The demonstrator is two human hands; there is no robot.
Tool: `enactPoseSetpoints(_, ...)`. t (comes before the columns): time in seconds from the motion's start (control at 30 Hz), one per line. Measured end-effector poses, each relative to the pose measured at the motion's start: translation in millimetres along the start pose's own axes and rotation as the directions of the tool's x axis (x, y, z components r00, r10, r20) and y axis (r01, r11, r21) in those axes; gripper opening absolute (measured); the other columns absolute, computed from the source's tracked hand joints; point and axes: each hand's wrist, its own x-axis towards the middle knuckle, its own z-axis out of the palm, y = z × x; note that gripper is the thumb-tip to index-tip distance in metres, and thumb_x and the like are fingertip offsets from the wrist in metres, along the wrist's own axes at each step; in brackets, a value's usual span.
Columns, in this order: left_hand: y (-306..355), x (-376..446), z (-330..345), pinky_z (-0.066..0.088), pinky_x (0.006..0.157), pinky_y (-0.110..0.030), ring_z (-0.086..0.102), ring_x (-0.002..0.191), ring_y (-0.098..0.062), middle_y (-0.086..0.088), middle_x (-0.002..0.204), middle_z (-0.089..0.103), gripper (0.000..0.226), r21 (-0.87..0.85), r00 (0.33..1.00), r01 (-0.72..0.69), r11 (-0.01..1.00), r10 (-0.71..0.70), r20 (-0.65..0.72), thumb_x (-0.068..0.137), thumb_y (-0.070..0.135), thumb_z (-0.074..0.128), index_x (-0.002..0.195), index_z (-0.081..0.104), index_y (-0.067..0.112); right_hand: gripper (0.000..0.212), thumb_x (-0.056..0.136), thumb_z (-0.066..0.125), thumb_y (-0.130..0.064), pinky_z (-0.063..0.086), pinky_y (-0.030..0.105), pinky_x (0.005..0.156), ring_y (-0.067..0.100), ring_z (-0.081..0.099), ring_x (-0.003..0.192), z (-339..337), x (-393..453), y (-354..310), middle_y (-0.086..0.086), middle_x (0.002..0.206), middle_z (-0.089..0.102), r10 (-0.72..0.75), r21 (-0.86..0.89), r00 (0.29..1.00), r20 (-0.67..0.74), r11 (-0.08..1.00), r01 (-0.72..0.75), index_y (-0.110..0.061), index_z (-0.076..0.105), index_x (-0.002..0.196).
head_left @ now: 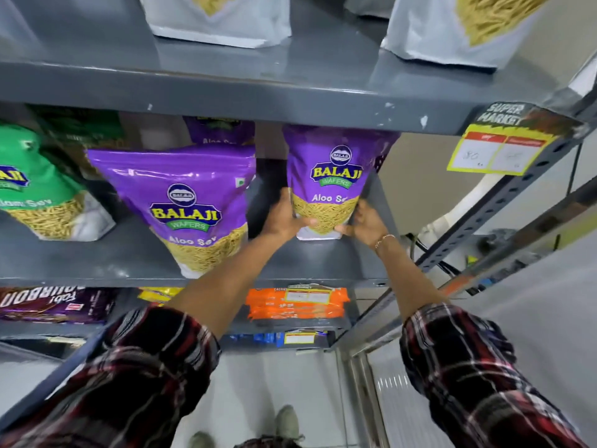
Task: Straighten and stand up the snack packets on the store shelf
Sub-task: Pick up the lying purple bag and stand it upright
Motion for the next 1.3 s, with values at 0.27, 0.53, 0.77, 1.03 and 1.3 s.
enactPoseSetpoints(0.27,-15,-42,7,0.052,0.089,-0.048,0.064,0.106,-0.028,-0.012,0.114,0.068,0.074,0.006,0.998,-0.055,0.998,0.055,0.038,0.066,0.028,0.082,0.123,0.039,0.011,0.063,0.059,0.078,0.013,0.047,0.049,0.098,0.017,0.060,0.097,-9,-36,34,-0.005,0.101,0.062,-0.021,0.035,1.000,-0.006,0.999,0.021,-0.014,0.047,0.106)
enactPoseSetpoints(0.53,-18,-78,13,0.054,0.089,-0.047,0.065,0.106,-0.024,-0.007,0.116,0.069,0.073,0.008,0.998,-0.051,0.999,0.051,0.039,0.065,0.035,0.082,0.121,0.040,0.015,0.060,0.061,0.078,0.009,0.051,0.032,0.089,0.002,0.059,0.091,-11,-76,40,-0.009,0.098,0.062,-0.023,-0.005,1.000,-0.012,1.000,0.023,-0.013,0.047,0.107)
enactPoseSetpoints(0.77,-18,-91,19,0.054,0.092,-0.046,0.065,0.106,-0.019,-0.004,0.119,0.068,0.071,-0.042,0.997,-0.070,0.997,0.071,0.033,0.068,0.032,0.081,0.125,0.040,0.020,0.062,0.063,0.079,0.006,0.053,0.014,0.078,0.007,0.061,0.094,-13,-93,39,0.004,0.109,0.062,-0.070,-0.048,0.997,-0.030,0.997,0.068,-0.005,0.047,0.115)
enactPoseSetpoints(1.03,-8,-87,23,0.054,0.090,-0.039,0.064,0.109,-0.024,-0.009,0.122,0.065,0.065,-0.023,0.998,-0.057,0.998,0.057,0.040,0.074,0.027,0.078,0.124,0.038,0.014,0.065,0.068,0.075,0.006,0.047,0.041,0.098,0.029,0.056,0.116,-13,-94,36,0.015,0.123,0.058,-0.087,-0.029,0.996,-0.018,0.996,0.086,-0.003,0.042,0.124)
enactPoseSetpoints(1.3,-42,-130,1,0.047,0.084,-0.013,0.059,0.108,-0.013,0.007,0.116,0.057,0.048,-0.099,0.996,-0.044,0.994,0.036,-0.077,0.083,0.029,0.068,0.125,0.051,0.017,0.041,0.071,0.077,-0.009,0.044,0.032,0.081,0.016,0.052,0.090,45,-141,50,0.005,0.101,0.054,-0.114,0.024,0.858,-0.501,0.989,0.145,-0.017,0.049,0.100)
